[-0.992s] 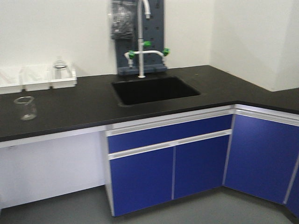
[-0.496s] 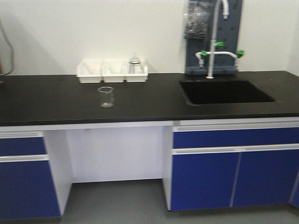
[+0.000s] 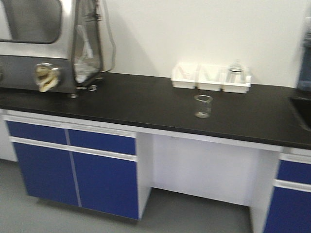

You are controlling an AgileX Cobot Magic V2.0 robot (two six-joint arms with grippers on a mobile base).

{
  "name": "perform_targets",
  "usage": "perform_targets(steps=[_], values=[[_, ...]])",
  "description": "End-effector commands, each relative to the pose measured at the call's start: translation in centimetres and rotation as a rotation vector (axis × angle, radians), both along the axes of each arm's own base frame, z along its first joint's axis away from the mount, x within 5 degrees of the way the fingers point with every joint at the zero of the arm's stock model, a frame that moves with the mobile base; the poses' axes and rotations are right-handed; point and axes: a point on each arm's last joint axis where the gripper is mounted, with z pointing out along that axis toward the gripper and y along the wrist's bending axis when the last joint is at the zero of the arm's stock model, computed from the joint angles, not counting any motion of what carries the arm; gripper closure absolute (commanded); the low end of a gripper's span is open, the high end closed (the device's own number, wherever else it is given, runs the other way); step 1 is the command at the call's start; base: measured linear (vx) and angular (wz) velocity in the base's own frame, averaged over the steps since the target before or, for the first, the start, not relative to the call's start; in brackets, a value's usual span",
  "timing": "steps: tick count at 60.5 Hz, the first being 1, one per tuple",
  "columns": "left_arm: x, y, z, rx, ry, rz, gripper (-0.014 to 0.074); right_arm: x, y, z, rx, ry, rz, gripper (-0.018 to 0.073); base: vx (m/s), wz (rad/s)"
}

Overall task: Grab transparent chemical and place on left bench
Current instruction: 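Drive the base to the bench with white trays, holding the pipette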

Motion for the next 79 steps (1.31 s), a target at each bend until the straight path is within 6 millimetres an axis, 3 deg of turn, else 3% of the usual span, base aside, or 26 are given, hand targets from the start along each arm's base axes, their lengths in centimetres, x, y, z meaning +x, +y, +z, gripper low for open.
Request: perform_targets(steps=[1, 37, 79], values=[[-0.15, 0.02, 0.27, -0.014, -0.081, -0.001, 0.0600, 0.02, 0.13, 1.61, 0.001, -0.100, 0.017, 0.0564, 0.20, 0.61], [-0.15, 0.02, 0.27, -0.014, -0.081, -0.001, 0.0600, 0.02, 0.13, 1.61, 0.001, -0.100, 0.017, 0.0564, 0.29, 0.36], [-0.15, 0.02, 0.27, -0.014, -0.081, -0.001, 0.0600, 0.02, 0.13, 1.61, 0.001, -0.100, 0.017, 0.0564, 0.39, -0.19]])
